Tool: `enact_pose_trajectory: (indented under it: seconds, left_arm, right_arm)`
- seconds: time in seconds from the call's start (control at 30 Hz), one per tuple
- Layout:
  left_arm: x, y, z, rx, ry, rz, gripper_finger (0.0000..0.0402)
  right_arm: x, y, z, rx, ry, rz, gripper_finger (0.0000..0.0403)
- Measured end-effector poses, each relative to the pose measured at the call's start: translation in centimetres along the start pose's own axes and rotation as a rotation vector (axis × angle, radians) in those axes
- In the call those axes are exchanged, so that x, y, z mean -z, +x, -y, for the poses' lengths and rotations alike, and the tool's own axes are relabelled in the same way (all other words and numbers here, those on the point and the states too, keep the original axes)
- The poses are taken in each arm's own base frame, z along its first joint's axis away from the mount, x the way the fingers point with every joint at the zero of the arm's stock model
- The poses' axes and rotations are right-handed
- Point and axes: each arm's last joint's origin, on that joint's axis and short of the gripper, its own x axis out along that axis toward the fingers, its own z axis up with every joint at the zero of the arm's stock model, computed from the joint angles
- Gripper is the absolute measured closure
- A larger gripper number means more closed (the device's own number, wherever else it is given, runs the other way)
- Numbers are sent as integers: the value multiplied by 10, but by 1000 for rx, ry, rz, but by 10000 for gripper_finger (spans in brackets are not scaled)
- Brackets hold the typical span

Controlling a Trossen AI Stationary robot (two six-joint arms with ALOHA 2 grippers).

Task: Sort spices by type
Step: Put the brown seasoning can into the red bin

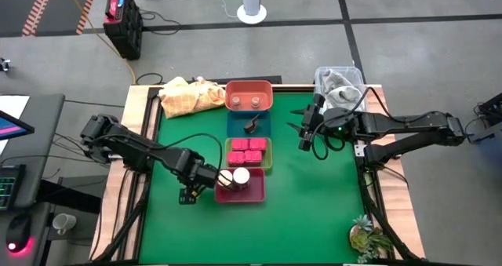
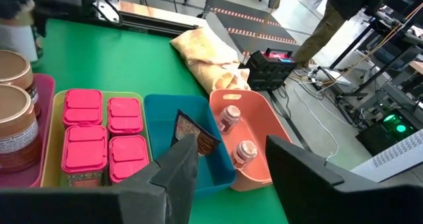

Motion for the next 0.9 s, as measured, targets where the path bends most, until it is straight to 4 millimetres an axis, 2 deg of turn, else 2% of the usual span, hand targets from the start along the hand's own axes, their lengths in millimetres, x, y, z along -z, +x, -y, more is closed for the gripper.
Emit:
enact_pose_trajectory:
  seconds: [0.1,0.33,0.5,0.67,0.9]
  left_arm:
    - [-8,-22,1,46,6,44,131]
    - [-30,-78,6,281,24,234,131]
    - [-51,-112,5,309,52,512,131]
    - [-80,-121,-3,265,29,771,131]
    - [-115,-106,-6,149,132,740,131]
  right_arm:
    - [0,0,0,0,0,1,190]
    - [0,0,0,0,0,1,190]
    - [0,0,0,0,0,0,190]
    - [0,0,0,0,1,1,190]
    - [0,0,0,2,-1,-1,190]
